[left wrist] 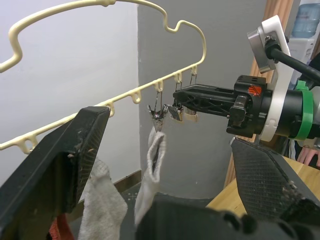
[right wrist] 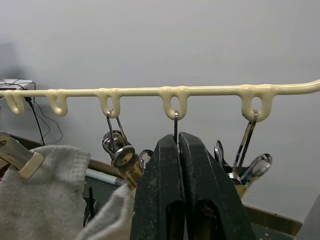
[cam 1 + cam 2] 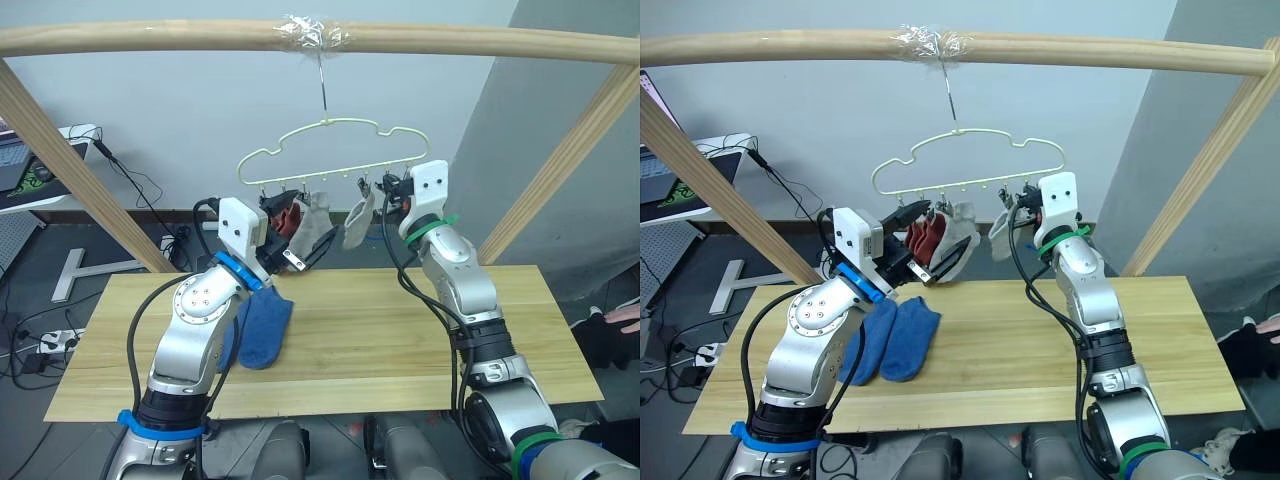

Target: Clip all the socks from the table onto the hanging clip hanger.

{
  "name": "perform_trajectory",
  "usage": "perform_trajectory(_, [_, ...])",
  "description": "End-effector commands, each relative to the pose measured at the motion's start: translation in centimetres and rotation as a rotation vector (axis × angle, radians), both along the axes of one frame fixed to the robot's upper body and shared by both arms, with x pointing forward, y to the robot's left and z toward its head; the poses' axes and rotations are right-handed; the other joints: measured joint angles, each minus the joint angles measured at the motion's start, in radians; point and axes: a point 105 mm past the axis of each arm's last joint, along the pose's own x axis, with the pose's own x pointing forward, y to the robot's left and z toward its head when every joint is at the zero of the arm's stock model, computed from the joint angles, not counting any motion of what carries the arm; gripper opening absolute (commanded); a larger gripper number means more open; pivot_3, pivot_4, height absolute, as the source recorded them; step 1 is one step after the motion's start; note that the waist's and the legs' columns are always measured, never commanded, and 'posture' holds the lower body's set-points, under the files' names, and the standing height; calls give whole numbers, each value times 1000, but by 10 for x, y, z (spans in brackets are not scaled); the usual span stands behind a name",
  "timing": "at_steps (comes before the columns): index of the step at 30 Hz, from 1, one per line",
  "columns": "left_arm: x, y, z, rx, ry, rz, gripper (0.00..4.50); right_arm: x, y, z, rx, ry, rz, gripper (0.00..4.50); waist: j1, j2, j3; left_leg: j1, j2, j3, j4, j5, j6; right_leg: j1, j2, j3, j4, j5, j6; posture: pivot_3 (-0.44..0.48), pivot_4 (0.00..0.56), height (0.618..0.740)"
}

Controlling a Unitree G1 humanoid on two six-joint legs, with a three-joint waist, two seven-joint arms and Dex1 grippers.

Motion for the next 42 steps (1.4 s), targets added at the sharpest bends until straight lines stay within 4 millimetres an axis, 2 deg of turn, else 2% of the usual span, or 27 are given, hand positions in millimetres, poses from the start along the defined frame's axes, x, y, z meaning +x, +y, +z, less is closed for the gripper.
perform_trajectory(1, [-7, -3, 17, -15, -73, -12, 4500, -4, 1, 17, 25, -57, 20, 36, 0, 0, 0, 0, 0, 0, 0, 0, 0, 0, 0, 0, 0, 0, 0, 61, 195, 740])
perform_trajectory(2, [-7, -3, 17, -14, -73, -12, 4500, -6, 3, 19, 40, -62, 36, 36, 0, 0, 0, 0, 0, 0, 0, 0, 0, 0, 0, 0, 0, 0, 0, 61, 195, 740])
perform_trajectory(5, [-7, -4, 17, -15, -74, -11, 4500, -6, 3, 20, 47, -71, 32, 610, -1, 0, 0, 0, 0, 0, 0, 0, 0, 0, 0, 0, 0, 0, 0, 54, 197, 740])
perform_trajectory(8, [-7, -3, 17, -14, -73, -10, 4500, -7, 1, 22, 62, -77, 25, 1665, -1, 0, 1, 0, 0, 0, 0, 0, 0, 0, 0, 0, 0, 0, 0, 54, 197, 740])
perform_trajectory(12, [-7, -4, 16, -14, -72, -10, 4500, -12, 1, 27, 96, -94, 27, 1665, -1, 1, 1, 0, 0, 0, 0, 0, 0, 0, 0, 0, 0, 0, 0, 54, 197, 740])
perform_trajectory(16, [-8, -4, 15, -15, -71, -10, 4500, -24, 4, 21, 105, -87, 39, 1665, -1, 1, 1, 0, 0, 0, 0, 0, 0, 0, 0, 0, 0, 0, 0, 51, 194, 740])
perform_trajectory(21, [-8, -4, 15, -16, -70, -11, 4500, -29, 5, 12, 89, -57, 32, 1665, -1, 1, 1, -1, 0, 0, -1, 0, 0, 0, 0, 0, -1, -1, 1, 50, 194, 740])
perform_trajectory(28, [-7, -5, 17, -12, -74, -15, 4500, -23, 8, -3, 31, 9, 11, 1665, -1, 1, 1, -1, 0, 0, -1, 0, 0, 0, 0, 0, -1, -2, 4, 49, 193, 740])
perform_trajectory(42, [-9, -5, 17, -12, -77, -12, 4500, -7, 7, 2, 22, 5, -29, 1665, -1, 1, 1, -1, 0, 0, -1, 0, 0, 0, 0, 0, -2, -2, 4, 60, 187, 740])
